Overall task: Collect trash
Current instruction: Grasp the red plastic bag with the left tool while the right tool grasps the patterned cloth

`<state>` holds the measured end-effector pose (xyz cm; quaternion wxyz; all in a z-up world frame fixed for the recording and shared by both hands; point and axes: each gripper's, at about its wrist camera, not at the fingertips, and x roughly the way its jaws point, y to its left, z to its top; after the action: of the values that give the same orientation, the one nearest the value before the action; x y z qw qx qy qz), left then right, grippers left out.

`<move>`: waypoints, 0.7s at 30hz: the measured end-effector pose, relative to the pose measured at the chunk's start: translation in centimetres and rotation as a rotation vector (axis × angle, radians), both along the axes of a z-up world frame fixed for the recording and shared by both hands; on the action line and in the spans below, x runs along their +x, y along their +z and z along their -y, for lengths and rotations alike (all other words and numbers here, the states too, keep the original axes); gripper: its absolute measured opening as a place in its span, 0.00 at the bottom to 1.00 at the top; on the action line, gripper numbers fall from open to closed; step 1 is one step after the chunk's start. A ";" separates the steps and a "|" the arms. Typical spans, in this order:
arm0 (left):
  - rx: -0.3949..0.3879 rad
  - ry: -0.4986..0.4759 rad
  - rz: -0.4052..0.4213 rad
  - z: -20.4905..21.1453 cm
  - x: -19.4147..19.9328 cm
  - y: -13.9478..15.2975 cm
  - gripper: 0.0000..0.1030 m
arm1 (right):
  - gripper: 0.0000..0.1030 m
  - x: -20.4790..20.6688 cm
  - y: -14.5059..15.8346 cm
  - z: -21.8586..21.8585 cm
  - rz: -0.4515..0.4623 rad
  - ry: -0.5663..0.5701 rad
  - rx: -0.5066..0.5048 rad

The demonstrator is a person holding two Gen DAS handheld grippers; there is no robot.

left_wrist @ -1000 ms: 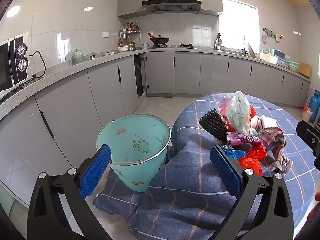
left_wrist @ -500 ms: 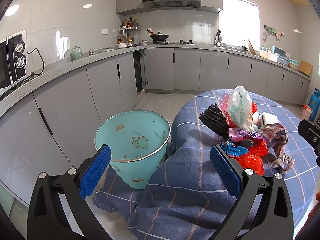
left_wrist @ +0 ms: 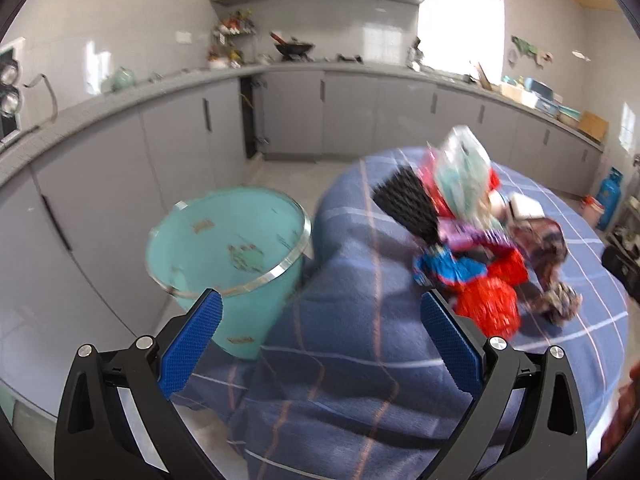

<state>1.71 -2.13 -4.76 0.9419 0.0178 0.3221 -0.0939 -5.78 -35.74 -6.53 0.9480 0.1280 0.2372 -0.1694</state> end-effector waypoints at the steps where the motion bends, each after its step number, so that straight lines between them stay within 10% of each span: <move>1: -0.007 -0.024 -0.017 0.3 0.1 -0.5 0.88 | 0.75 0.2 -0.2 0.1 -0.009 0.003 -0.003; 21: -0.110 -0.370 -0.128 8.4 2.2 -3.1 0.65 | 0.60 3.4 -5.4 2.1 -0.184 0.115 0.132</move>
<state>3.95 -10.49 -7.89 0.8858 0.0191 0.3669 -0.2835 -2.36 -37.89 -11.88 0.9199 0.1600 0.3407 -0.1097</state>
